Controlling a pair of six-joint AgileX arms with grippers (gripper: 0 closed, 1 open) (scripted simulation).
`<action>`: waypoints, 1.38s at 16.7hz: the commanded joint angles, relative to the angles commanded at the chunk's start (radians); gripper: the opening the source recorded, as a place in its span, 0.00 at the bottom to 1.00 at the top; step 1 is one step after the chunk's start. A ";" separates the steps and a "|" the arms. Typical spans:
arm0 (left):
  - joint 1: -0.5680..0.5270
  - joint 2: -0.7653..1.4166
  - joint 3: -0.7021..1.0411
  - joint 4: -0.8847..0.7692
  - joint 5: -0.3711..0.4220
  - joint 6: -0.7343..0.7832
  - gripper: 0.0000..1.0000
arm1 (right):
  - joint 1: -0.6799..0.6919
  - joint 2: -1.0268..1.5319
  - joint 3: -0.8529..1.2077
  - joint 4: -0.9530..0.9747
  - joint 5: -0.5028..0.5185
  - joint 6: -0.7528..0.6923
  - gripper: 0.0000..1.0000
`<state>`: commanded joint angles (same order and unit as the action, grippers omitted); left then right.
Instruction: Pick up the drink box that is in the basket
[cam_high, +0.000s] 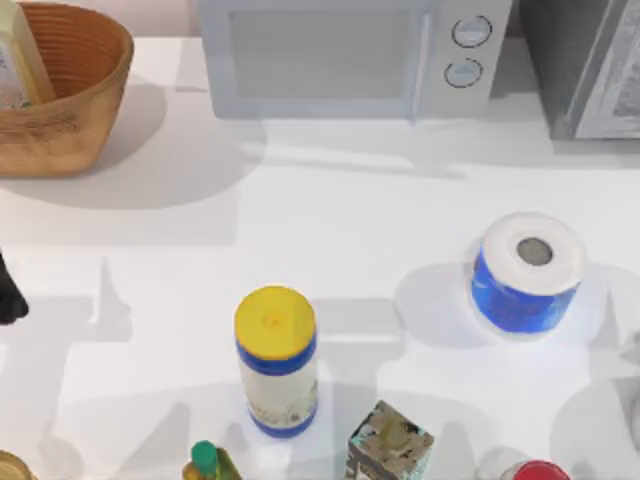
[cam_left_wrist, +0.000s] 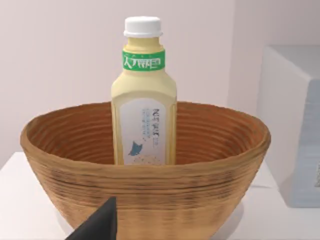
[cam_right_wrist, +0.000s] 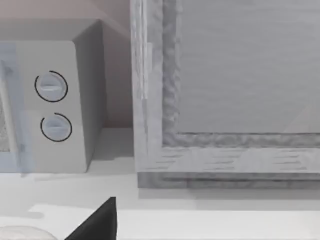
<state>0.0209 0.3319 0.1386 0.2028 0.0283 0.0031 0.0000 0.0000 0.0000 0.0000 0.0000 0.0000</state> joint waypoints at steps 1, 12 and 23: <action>0.005 0.075 0.031 0.045 0.006 0.000 1.00 | 0.000 0.000 0.000 0.000 0.000 0.000 1.00; 0.070 1.079 0.436 0.642 0.088 0.002 1.00 | 0.000 0.000 0.000 0.000 0.000 0.000 1.00; 0.107 1.692 0.678 0.997 0.137 0.007 1.00 | 0.000 0.000 0.000 0.000 0.000 0.000 1.00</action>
<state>0.1282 2.0242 0.8165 1.1994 0.1656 0.0099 0.0000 0.0000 0.0000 0.0000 0.0000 0.0000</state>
